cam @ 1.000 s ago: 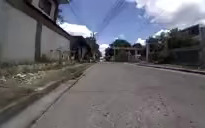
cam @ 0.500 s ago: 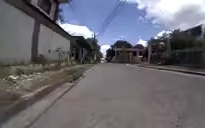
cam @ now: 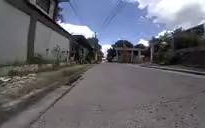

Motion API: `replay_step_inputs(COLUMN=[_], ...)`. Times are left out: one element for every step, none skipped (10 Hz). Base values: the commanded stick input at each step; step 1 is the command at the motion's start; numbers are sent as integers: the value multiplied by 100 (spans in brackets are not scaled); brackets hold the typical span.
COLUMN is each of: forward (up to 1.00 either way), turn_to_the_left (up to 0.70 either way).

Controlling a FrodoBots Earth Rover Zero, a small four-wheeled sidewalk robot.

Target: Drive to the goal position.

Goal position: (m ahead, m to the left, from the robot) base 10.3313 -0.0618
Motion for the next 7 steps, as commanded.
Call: replay_step_inputs(forward=[70, 70, 70, 70, 70, 70, 70], turn_to_the_left=[0, 0, 0, 0, 0, 0, 0])
